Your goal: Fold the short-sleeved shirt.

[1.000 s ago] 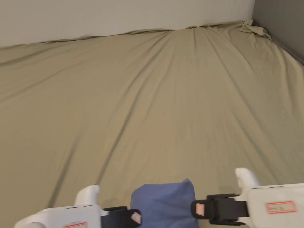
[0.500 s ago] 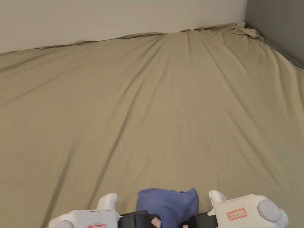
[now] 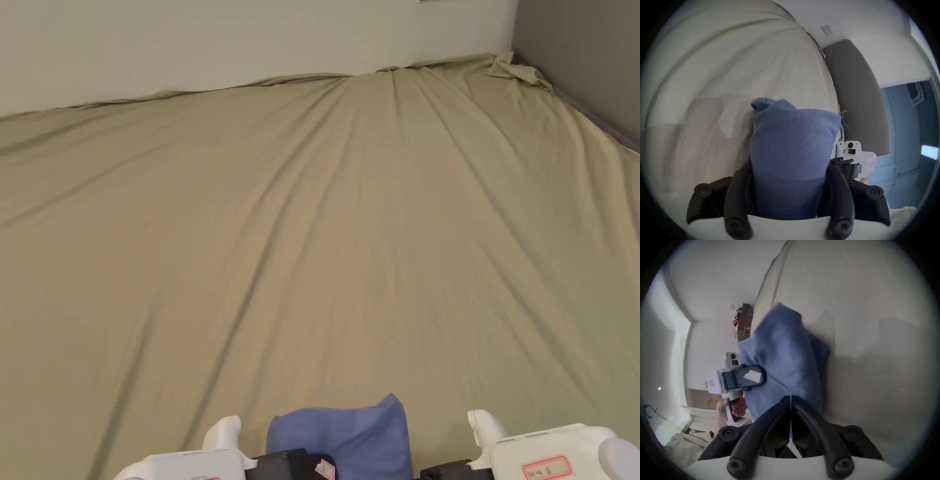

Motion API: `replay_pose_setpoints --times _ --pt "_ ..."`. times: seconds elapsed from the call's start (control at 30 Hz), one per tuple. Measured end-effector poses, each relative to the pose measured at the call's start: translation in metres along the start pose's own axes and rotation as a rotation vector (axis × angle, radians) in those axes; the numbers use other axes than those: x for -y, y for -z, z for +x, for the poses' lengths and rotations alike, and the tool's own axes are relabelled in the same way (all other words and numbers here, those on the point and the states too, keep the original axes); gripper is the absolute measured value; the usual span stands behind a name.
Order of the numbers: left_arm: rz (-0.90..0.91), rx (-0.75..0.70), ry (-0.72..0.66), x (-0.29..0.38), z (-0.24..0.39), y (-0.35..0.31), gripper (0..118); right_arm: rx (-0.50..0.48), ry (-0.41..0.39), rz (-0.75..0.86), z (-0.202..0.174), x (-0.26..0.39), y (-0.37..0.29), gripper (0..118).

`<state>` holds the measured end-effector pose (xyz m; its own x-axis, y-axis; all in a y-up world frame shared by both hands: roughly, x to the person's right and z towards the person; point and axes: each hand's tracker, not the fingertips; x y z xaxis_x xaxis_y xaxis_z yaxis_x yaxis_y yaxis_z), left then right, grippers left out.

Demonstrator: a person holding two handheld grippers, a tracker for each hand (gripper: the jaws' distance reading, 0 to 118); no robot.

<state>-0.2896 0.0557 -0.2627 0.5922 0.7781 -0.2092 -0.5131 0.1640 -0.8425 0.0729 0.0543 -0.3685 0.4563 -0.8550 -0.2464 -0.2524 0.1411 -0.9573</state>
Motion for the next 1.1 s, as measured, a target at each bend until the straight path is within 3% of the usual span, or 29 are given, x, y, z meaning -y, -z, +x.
replay_pose_setpoints --times 0.2,0.37,0.53,0.6,0.63,0.67,0.73,0.8,0.83,0.9,0.93,0.97,1.1 --pt "0.075 0.153 -0.051 -0.022 -0.037 -0.126 57 -0.053 -0.059 0.036 -0.028 0.002 -0.026 3" --pt "0.125 -0.075 -0.091 -0.057 -0.119 -0.254 57 -0.058 -0.064 0.061 -0.035 0.002 -0.034 4" --pt "0.118 -0.301 -0.202 -0.074 -0.191 -0.325 60 -0.013 -0.051 0.068 -0.028 0.009 -0.033 4" --pt "0.125 -0.401 -0.256 -0.076 -0.223 -0.334 109 -0.004 -0.041 0.074 -0.027 0.014 -0.034 4" --pt "0.142 -0.507 -0.34 -0.075 -0.237 -0.336 118 0.001 -0.036 0.077 -0.027 0.016 -0.035 4" --pt "0.197 -0.605 -0.394 -0.071 -0.246 -0.335 118 0.014 -0.031 0.081 -0.028 0.018 -0.035 4" --pt "0.332 -0.652 -0.365 -0.06 -0.248 -0.342 118 0.059 -0.037 0.091 -0.03 0.021 -0.038 4" --pt "0.403 -0.525 -0.38 -0.052 -0.242 -0.345 118 0.108 -0.053 0.099 -0.032 0.022 -0.042 4" --pt "0.439 -0.456 -0.399 -0.032 -0.177 -0.328 118 0.137 -0.061 0.105 -0.033 0.022 -0.045 4" --pt "0.409 -0.389 -0.42 -0.027 -0.138 -0.319 118 0.212 -0.081 0.121 -0.038 0.018 -0.052 4" --pt "0.402 -0.426 -0.403 -0.026 -0.116 -0.316 118 0.255 -0.098 0.137 -0.04 0.015 -0.057 4" --pt "0.394 -0.444 -0.349 -0.045 -0.152 -0.332 118 0.296 -0.121 0.155 -0.044 0.011 -0.062 4" --pt "0.372 -0.406 -0.186 -0.075 -0.084 -0.347 114 0.451 -0.22 0.238 -0.07 -0.019 -0.092 4"
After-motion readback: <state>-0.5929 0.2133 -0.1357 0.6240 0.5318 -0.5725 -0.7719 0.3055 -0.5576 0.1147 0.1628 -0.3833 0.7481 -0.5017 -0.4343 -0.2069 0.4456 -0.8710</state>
